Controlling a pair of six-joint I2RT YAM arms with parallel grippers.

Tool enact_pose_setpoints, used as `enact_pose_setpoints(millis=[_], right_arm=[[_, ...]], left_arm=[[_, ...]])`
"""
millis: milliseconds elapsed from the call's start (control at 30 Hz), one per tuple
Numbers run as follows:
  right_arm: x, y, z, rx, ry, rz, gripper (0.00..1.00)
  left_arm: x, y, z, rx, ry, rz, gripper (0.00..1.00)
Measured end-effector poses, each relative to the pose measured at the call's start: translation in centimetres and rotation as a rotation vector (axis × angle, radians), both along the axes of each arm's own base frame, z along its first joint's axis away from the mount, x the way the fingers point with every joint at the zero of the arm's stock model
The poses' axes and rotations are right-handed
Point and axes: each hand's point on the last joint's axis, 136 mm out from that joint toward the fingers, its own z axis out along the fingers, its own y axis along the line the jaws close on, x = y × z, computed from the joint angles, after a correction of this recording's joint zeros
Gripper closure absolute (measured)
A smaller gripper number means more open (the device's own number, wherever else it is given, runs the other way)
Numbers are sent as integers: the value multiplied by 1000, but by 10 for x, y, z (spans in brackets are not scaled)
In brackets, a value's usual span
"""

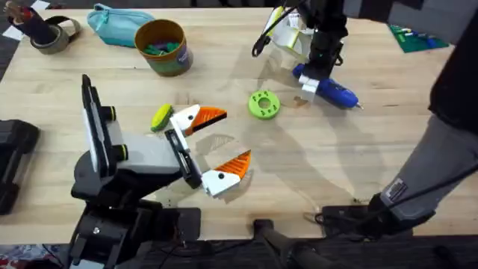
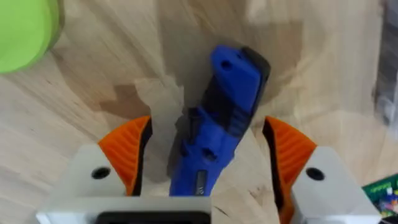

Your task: Pick up the gripper from the table and insert it into the empty holder that is missing its gripper. Then pick up a screw, insert it into the mounting hole, and use the screwdriver to tighten it. Finally, clean up the table by picking up the vegetable and placing it into the bucket.

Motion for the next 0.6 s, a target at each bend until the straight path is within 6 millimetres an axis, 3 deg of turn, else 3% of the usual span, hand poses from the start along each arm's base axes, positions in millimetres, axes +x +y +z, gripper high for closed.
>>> enact_pose_setpoints(millis=[100, 200, 467, 600], right_arm=[[2, 1, 16, 17, -53, -49, 7], [2, 1, 45, 46, -135, -113, 5], [-30, -8, 133, 136, -317, -335, 5], [-37, -8, 179, 249, -461, -486, 5]], left_arm=[[0, 0, 1, -3, -1, 0, 15], [2, 1, 10, -31, -19, 9, 15], [21, 15, 32, -73, -30, 160, 15], [35, 31, 66, -46, -38, 286, 15]])
